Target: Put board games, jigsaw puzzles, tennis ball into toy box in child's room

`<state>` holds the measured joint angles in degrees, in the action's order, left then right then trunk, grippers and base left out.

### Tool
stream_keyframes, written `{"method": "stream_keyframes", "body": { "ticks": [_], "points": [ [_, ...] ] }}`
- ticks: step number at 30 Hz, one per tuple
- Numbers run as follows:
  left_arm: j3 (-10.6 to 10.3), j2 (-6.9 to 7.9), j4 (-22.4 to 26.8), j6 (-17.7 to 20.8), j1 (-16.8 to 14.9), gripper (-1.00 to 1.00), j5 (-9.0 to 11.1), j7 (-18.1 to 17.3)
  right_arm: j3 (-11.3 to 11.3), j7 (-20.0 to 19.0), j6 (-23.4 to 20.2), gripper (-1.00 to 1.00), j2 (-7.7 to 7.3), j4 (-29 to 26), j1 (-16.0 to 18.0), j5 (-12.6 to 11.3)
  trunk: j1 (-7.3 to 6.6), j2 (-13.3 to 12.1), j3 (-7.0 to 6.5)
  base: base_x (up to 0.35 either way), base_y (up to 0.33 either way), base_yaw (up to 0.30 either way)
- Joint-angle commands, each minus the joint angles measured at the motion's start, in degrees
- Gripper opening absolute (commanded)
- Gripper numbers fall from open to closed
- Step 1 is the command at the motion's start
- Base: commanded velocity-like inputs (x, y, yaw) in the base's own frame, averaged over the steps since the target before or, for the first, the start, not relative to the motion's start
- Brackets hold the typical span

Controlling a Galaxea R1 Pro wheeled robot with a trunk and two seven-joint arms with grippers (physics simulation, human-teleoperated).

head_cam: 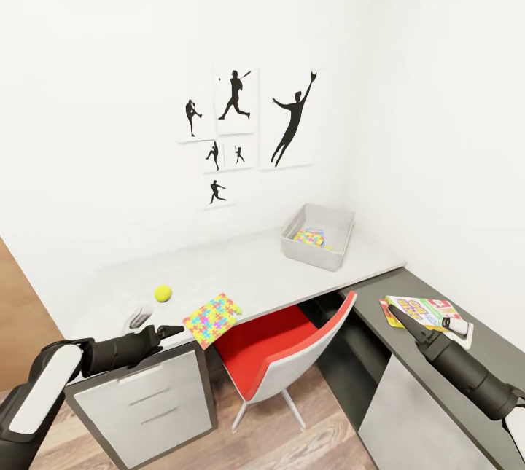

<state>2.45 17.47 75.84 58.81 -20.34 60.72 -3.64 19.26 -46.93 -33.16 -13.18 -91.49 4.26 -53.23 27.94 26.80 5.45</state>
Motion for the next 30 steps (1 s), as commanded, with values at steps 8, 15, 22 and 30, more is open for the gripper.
{"method": "stream_keyframes", "body": {
  "ticks": [8, 15, 22, 30],
  "points": [
    [0.1, -0.15, -0.1, 0.4, -0.1, 1.00, -0.2, -0.4, 0.0, 0.0, -0.4, 1.00, -0.01, 0.0, 0.1, -0.4, 1.79, 3.3, 1.56, 0.000, 0.000, 0.000],
    [0.1, -0.09, -0.2, 0.5, -0.1, 1.00, -0.2, -0.6, 0.0, 0.0, -0.4, 1.00, -0.01, 0.0, 0.1, -0.3, 3.33, 6.1, 2.82, 0.000, 0.000, 0.000],
    [0.6, 0.15, -0.4, 0.6, -0.1, 1.00, 0.5, -1.0, 0.0, 0.0, -0.4, 1.00, -0.01, 0.0, 0.1, -0.4, 4.87, 9.0, 4.08, 0.000, 0.000, 0.000],
    [0.9, 0.44, -0.8, 0.5, -0.1, 1.00, 0.8, -1.1, 0.0, -0.1, -0.4, 1.00, -0.01, 0.0, 0.1, -0.4, 6.62, 12.2, 5.51, 0.000, 0.000, 0.000]
  ]
}}
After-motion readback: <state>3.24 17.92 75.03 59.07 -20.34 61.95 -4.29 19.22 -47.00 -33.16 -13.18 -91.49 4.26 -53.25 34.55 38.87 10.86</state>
